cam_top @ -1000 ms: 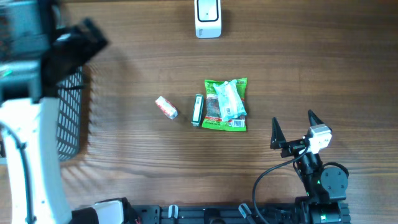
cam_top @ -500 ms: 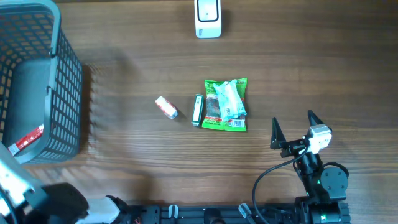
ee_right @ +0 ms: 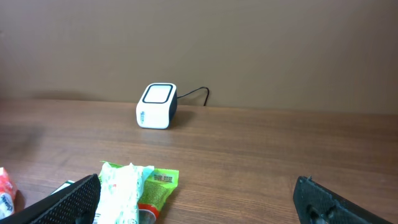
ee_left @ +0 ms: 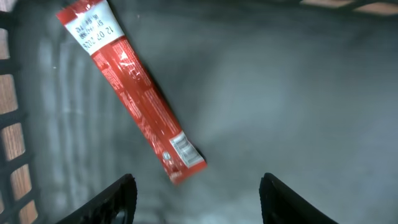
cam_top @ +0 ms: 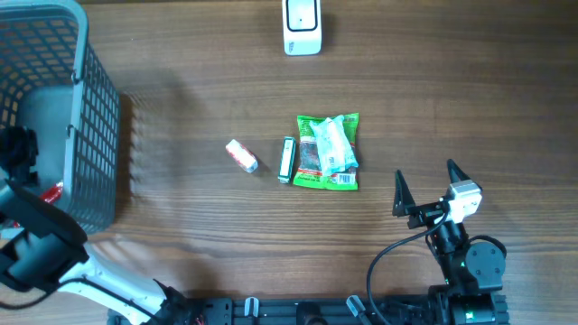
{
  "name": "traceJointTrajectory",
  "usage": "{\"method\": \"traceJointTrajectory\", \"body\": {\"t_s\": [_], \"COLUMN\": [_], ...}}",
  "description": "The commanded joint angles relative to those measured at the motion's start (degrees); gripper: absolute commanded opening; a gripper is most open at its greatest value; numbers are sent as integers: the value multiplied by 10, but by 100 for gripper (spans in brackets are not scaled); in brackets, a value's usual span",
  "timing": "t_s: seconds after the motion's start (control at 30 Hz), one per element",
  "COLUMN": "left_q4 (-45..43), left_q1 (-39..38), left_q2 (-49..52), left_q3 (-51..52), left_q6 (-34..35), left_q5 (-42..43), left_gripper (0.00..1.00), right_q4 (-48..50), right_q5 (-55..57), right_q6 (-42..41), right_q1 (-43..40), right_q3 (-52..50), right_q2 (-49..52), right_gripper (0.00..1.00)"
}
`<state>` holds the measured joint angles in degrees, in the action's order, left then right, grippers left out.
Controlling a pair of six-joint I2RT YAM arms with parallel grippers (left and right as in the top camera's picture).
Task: Scan the item barcode
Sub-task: 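Reach into the basket and grasp the long red snack stick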
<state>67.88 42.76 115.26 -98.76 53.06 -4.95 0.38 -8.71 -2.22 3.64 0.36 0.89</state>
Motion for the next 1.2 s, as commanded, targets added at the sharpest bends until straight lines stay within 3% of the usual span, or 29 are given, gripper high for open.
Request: {"method": "traceJointTrajectory", "body": {"t_s": [0.0,0.23,0.53,0.57,0.63,0.7,1.17], "left_q4": [0,-26,-134,-144,-157,-156,-164], "left_q1": [1,1,1,1,1,1,1], "left_q2": [44,82,82,82,82,82,1], "left_q3": [3,22,135,145,160,162,149], "left_q6": [6,6,14,14,14,14,14], "left_q5": [-9,-9,-9,-9,-9,-9,125], "left_gripper": [61,61,58,55,33,5,4], "right_q4": [2,2,2,2,2,2,2], "right_q5": [3,3,3,3,3,3,3], "right_q6": [7,7,7,7,7,7,7], "right_q1": [-3,-3,-3,-3,-3,-3,-3], "right_q3": [-1,-1,-1,-1,-1,-1,-1], "right_q2": [-3,-3,-3,-3,-3,-3,-3], "right_gripper": [100,100,100,100,100,100,100]}}
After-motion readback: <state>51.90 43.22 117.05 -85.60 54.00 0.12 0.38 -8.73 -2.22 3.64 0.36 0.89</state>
